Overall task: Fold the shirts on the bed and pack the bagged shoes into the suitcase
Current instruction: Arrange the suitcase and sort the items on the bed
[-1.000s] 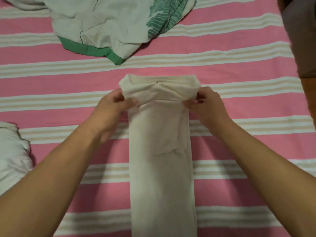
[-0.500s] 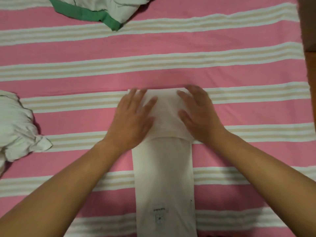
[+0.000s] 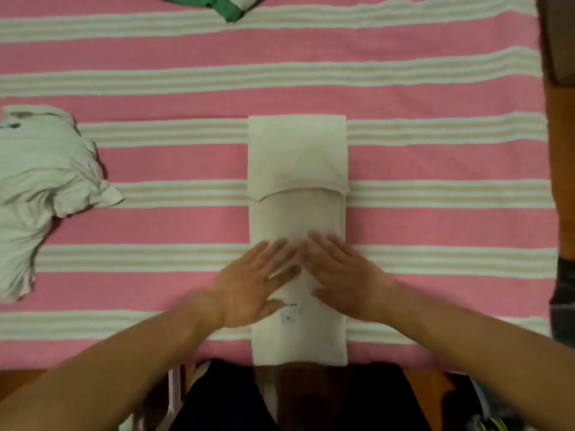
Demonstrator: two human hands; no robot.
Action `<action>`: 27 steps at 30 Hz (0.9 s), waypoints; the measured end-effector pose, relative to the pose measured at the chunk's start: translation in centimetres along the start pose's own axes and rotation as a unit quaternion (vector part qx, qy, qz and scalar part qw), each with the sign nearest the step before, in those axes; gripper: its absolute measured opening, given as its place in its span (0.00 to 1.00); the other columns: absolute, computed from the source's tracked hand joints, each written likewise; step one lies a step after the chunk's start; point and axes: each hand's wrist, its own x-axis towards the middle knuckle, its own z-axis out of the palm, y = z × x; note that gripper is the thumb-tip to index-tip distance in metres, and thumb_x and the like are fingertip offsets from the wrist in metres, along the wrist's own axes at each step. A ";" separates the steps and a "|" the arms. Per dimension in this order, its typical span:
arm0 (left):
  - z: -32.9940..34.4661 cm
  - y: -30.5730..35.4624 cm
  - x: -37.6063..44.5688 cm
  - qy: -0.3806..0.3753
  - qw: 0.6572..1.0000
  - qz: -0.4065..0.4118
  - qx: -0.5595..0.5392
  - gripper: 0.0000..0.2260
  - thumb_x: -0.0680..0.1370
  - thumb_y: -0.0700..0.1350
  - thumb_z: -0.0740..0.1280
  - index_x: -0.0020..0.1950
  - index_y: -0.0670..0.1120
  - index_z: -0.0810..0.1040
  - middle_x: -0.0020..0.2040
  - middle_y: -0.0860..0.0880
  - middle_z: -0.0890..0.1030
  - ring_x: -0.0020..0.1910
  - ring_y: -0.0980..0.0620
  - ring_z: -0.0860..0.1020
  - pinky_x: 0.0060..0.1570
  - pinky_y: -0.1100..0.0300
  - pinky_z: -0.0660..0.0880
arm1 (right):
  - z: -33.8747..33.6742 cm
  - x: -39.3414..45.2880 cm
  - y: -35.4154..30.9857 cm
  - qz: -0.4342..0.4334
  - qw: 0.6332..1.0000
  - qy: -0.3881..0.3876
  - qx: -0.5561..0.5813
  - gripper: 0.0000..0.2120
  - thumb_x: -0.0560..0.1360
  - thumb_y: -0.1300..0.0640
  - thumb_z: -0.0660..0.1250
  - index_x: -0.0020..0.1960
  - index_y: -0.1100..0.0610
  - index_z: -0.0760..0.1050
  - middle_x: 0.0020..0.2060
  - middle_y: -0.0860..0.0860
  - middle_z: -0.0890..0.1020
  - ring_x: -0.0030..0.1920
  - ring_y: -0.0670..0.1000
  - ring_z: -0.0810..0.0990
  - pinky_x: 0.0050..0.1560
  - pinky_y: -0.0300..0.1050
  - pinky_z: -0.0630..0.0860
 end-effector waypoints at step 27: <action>-2.7 6.8 -4.6 0.154 0.636 -0.456 -0.603 0.09 0.81 0.48 0.70 0.60 0.48 0.76 0.49 0.53 0.82 0.45 0.56 0.81 0.45 0.60 0.79 | -1.5 -3.4 -5.1 0.475 0.764 -0.014 0.437 0.10 0.80 0.51 0.66 0.52 0.58 0.78 0.45 0.50 0.81 0.45 0.54 0.79 0.45 0.50 0.74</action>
